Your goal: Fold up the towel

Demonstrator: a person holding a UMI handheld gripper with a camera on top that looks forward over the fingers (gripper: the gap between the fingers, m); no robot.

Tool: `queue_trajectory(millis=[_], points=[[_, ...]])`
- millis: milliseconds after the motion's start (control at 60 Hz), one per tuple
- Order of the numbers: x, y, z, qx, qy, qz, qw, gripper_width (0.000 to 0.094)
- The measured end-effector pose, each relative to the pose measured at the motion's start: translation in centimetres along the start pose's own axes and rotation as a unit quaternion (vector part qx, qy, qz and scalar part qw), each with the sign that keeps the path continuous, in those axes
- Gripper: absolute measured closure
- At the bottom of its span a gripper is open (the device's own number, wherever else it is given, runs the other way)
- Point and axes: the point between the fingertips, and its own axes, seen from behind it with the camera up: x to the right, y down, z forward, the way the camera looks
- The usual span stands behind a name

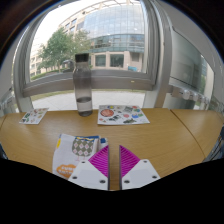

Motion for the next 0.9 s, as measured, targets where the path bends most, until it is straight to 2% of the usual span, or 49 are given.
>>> queue_trajectory(millis=[50, 117, 200, 317, 433, 517, 683, 900], points=[[1.1, 0.5, 0.4, -0.003, 0.004, -0.002, 1.0, 0.0776], [1.8, 0.0, 0.0, 0.0, -0.009, 0.01, 1.0, 0.0641], [1.0, -1.4, -1.7, 0.014, -0.037, 0.033, 0.999, 0.0587], [-1.6, -4.5, -5.5, 0.048, -0.069, 0.043, 0.996, 0.0302], [-5.7, -6.5, -9.9, 0.071, -0.09, 0.043, 0.993, 0.0157], [-8.9, -6.8, -12.4, 0.083, -0.098, 0.037, 0.991, 0.0121], [-15.2, -5.0, -17.1, 0.094, -0.103, 0.023, 0.99, 0.0108], [-21.8, -0.8, -21.3, 0.083, -0.102, -0.005, 0.991, 0.0107]])
